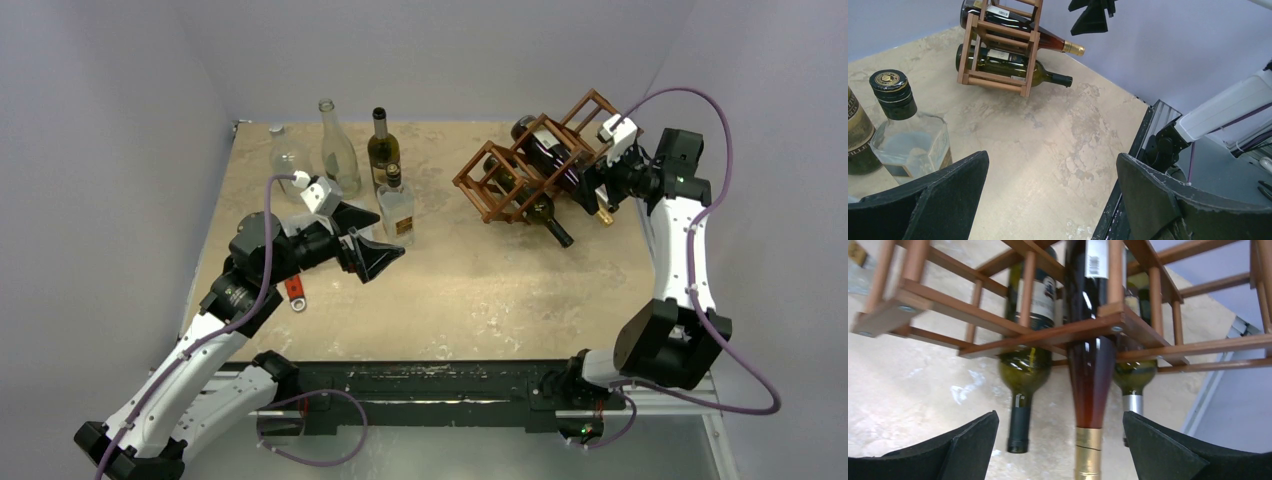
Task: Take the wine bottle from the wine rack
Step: Pick up the wine bottle from the wine rack.
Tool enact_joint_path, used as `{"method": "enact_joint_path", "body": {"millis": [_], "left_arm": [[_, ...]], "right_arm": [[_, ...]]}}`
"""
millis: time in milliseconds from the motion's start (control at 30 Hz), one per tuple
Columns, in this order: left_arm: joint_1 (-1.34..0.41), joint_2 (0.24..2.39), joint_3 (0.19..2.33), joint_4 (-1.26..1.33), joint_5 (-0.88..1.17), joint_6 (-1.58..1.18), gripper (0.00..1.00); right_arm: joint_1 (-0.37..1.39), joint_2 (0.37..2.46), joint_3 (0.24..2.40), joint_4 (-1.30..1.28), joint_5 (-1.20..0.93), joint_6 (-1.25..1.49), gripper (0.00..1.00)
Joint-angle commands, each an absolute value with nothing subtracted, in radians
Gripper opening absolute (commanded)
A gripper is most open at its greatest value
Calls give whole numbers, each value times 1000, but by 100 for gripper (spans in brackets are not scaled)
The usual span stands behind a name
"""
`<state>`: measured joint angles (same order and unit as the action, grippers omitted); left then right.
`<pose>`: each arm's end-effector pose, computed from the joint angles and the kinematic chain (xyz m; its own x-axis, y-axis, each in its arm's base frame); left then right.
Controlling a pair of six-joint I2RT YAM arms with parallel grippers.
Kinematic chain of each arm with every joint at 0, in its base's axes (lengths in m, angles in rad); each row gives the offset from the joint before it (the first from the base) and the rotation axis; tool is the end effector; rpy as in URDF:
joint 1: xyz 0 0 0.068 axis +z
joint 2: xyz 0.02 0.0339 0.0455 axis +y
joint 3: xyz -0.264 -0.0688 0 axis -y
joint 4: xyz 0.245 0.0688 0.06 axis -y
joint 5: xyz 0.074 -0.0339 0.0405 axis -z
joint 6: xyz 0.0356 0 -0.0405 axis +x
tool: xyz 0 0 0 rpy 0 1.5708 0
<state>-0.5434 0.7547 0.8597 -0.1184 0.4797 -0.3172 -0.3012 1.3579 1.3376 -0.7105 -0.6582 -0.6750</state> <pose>0.1375 -0.1023 0.3783 -0.2772 -0.1558 -0.9481 0.8075 0.4969 -0.3178 0.2800 -0.0642 0.3584 -0.3725 -0.4019 -0.8365 -0.5547 0.8190 -0.1466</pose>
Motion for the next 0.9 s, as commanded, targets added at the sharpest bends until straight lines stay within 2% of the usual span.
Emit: {"method": "enact_joint_path", "body": {"millis": [0,233,500,633,867], "left_arm": [[-536,758,862,-73,488,-292,100],[-535,771,861,-72,494,-295,100],[-530,787,863,-74,501,-297,100],[-525,786,865,-75,503,-297,100],[-520,779,865,-77,501,-294,100]], "right_arm": [[-325,1464,1417,-691,-621,-788,99],[-324,1639,1487,-738,-642,-931,93],[-324,1757,1542,-729,-674,-947,85],[-325,1785,1537,-718,-720,-959,80],[-325,1796,1473,-648,-754,-954,76]]}}
